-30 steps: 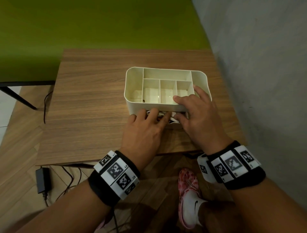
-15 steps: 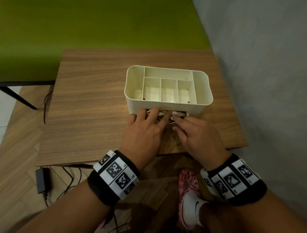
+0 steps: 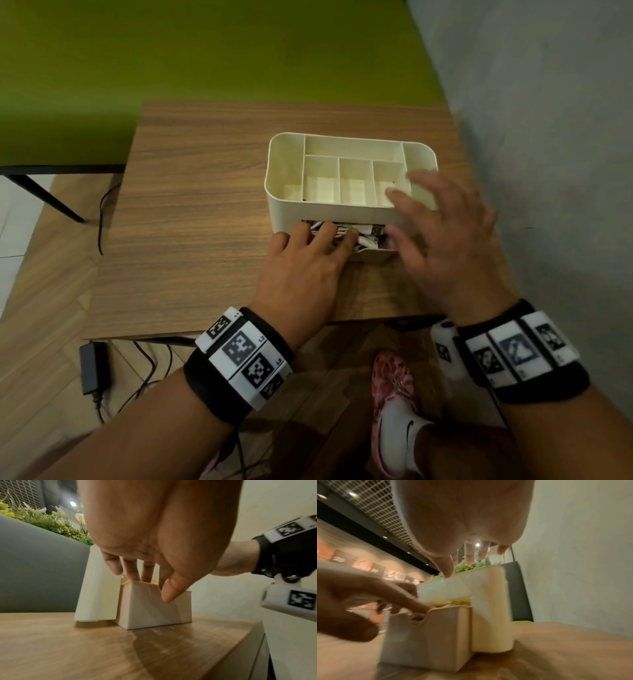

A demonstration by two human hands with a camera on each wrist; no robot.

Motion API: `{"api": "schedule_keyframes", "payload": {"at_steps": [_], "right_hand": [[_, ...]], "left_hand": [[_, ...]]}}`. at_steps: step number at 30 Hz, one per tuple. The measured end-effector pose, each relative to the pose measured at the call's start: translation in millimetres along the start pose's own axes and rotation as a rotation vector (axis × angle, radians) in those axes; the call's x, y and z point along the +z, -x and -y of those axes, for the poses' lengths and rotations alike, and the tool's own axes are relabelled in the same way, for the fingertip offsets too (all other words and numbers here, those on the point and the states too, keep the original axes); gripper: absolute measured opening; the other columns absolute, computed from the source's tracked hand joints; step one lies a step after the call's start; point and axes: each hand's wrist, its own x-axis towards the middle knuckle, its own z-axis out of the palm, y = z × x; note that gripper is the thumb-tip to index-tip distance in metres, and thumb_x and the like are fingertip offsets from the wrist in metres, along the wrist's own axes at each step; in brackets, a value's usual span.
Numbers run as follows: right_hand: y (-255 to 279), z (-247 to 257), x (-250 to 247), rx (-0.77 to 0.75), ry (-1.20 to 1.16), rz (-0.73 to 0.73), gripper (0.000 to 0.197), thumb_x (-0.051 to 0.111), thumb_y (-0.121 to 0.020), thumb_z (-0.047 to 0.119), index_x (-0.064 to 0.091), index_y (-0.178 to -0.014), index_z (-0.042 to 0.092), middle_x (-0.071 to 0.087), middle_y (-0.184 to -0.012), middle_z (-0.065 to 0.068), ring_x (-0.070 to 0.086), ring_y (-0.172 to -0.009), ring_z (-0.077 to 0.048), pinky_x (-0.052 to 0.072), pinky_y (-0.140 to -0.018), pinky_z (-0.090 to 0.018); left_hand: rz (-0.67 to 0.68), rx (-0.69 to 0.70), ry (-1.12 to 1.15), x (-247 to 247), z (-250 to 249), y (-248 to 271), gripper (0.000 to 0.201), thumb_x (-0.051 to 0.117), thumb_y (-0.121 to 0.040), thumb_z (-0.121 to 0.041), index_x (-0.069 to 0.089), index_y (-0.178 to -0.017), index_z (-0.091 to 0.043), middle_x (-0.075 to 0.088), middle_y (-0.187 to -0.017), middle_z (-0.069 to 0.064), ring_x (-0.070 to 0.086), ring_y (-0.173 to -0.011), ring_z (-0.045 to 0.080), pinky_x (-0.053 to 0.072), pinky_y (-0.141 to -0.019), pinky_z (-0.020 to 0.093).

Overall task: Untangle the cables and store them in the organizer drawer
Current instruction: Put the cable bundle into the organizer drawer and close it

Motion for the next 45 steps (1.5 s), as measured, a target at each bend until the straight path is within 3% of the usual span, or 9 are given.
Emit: {"api": "schedule_keyframes", "payload": {"at_steps": [5,9,13,24,30,33,36,42,45], "right_hand": [[-5,-39,3,0.097,-0.272,0.192,0.046,0.057,-0.098,0.025,0.046,-0.141,0.038,0.041,-0.153,0.004,0.035,-0.141,-0.02,0.033,-0.112,-0.042],[-6,-39,1,0.055,-0.288,0.19,0.045,0.055,-0.098,0.019,0.049,-0.14,0.036,0.062,-0.124,0.007,0.057,-0.107,-0.015,0.049,-0.087,-0.033],[-5,-42,-4,0.03,-0.245,0.266,0.043,0.055,-0.098,0.019,0.051,-0.138,0.036,0.053,-0.09,0.014,0.049,-0.081,-0.009,0.038,-0.068,-0.024],[-9,-37,-18,0.112,-0.28,0.477,0.036,0.05,-0.1,0.028,0.056,-0.132,0.043,0.053,-0.088,0.022,0.05,-0.093,-0.008,0.04,-0.082,-0.027],[-10,-38,-21,0.069,-0.24,0.494,0.036,0.052,-0.099,0.028,0.057,-0.133,0.039,0.053,-0.09,0.021,0.051,-0.097,-0.012,0.041,-0.085,-0.032],[-12,-38,-21,0.072,-0.253,0.519,0.037,0.052,-0.098,0.03,0.056,-0.133,0.039,0.05,-0.089,0.024,0.049,-0.098,-0.01,0.041,-0.087,-0.032],[-12,-38,-20,0.083,-0.244,0.534,0.037,0.05,-0.099,0.031,0.055,-0.134,0.041,0.049,-0.088,0.024,0.048,-0.098,-0.01,0.042,-0.088,-0.034],[-7,-36,-17,0.069,-0.254,0.5,0.04,0.044,-0.096,0.04,0.05,-0.134,0.049,0.047,-0.088,0.025,0.048,-0.096,-0.013,0.046,-0.083,-0.037],[-1,-34,-18,0.065,-0.194,0.419,0.044,0.048,-0.088,0.052,0.053,-0.132,0.05,0.043,-0.129,0.008,0.042,-0.121,-0.018,0.042,-0.101,-0.038]], "left_hand": [[0.029,0.003,0.006,0,-1,1,0.063,0.037,-0.091,-0.033,0.027,-0.152,-0.025,0.043,-0.135,0.005,0.044,-0.115,0.029,0.04,-0.093,0.043],[0.048,0.0,0.103,4,-2,3,0.07,0.049,-0.091,-0.029,0.021,-0.154,-0.02,0.039,-0.142,0.007,0.043,-0.121,0.028,0.04,-0.1,0.04],[0.007,-0.016,0.073,6,1,9,0.07,0.054,-0.083,-0.03,0.036,-0.149,-0.013,0.046,-0.144,0.006,0.037,-0.128,0.032,0.038,-0.102,0.047],[-0.056,-0.026,0.04,5,-10,15,0.061,0.056,-0.086,-0.032,0.044,-0.142,-0.011,0.055,-0.137,0.009,0.048,-0.113,0.031,0.042,-0.087,0.043],[-0.382,0.099,0.245,-10,10,10,0.025,0.065,-0.086,-0.019,0.067,-0.109,-0.007,0.068,-0.103,0.013,0.054,-0.093,0.031,0.048,-0.076,0.045],[-0.476,-0.032,0.331,-23,36,-2,0.051,0.07,-0.082,-0.036,0.059,-0.124,-0.01,0.052,-0.132,0.018,0.043,-0.117,0.033,0.041,-0.095,0.045],[-0.218,-0.068,0.335,-20,60,-16,0.094,0.068,-0.073,-0.059,0.031,-0.151,-0.02,0.02,-0.161,0.01,0.017,-0.146,0.035,0.02,-0.116,0.049],[-0.086,-0.096,0.379,-4,63,-22,0.108,0.079,-0.069,-0.052,0.02,-0.155,-0.022,0.06,-0.131,0.012,0.048,-0.126,0.036,0.036,-0.11,0.051],[-0.081,-0.122,0.412,-9,62,-24,0.109,0.082,-0.067,-0.048,0.022,-0.155,-0.024,0.062,-0.129,0.013,0.052,-0.119,0.035,0.045,-0.097,0.05]]}}
